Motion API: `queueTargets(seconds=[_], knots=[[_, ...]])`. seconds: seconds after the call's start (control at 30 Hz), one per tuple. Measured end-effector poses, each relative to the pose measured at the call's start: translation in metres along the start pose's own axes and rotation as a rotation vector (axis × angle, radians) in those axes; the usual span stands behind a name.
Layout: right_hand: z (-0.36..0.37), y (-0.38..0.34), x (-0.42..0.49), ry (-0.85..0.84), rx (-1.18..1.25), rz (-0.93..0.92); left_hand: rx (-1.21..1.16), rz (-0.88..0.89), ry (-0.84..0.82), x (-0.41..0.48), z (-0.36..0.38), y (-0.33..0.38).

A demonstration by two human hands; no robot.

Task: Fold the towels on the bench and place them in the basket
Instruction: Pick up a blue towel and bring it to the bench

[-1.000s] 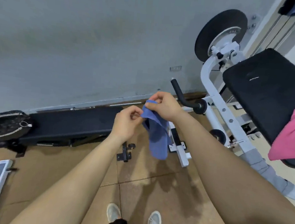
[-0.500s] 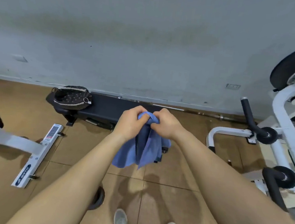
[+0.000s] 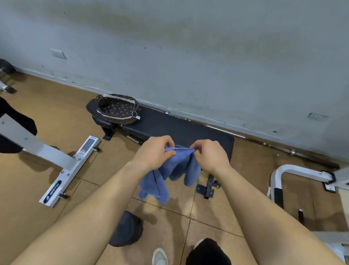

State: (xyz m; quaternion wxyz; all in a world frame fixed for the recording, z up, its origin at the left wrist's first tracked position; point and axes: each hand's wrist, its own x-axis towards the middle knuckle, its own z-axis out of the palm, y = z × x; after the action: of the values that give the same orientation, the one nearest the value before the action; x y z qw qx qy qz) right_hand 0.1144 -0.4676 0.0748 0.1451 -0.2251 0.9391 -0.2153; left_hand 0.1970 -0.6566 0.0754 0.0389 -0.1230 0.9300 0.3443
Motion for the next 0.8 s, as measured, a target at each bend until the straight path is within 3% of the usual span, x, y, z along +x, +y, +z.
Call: queueTargets(seconds=[0.2,0.53,0.8], knots=[[0.004,0.0,0.059,-0.012,0.045,0.025,0.018,-0.07,-0.073,0.05,0.015,-0.03],[-0.031,0.056,0.22,-0.247,0.122,-0.023,0.13,-0.227,-0.162,0.206,0.012,-0.063],[-0.069,0.106,0.311,-0.29,-0.071,0.055,0.346,-0.232,-0.067,0.311,-0.014,-0.055]])
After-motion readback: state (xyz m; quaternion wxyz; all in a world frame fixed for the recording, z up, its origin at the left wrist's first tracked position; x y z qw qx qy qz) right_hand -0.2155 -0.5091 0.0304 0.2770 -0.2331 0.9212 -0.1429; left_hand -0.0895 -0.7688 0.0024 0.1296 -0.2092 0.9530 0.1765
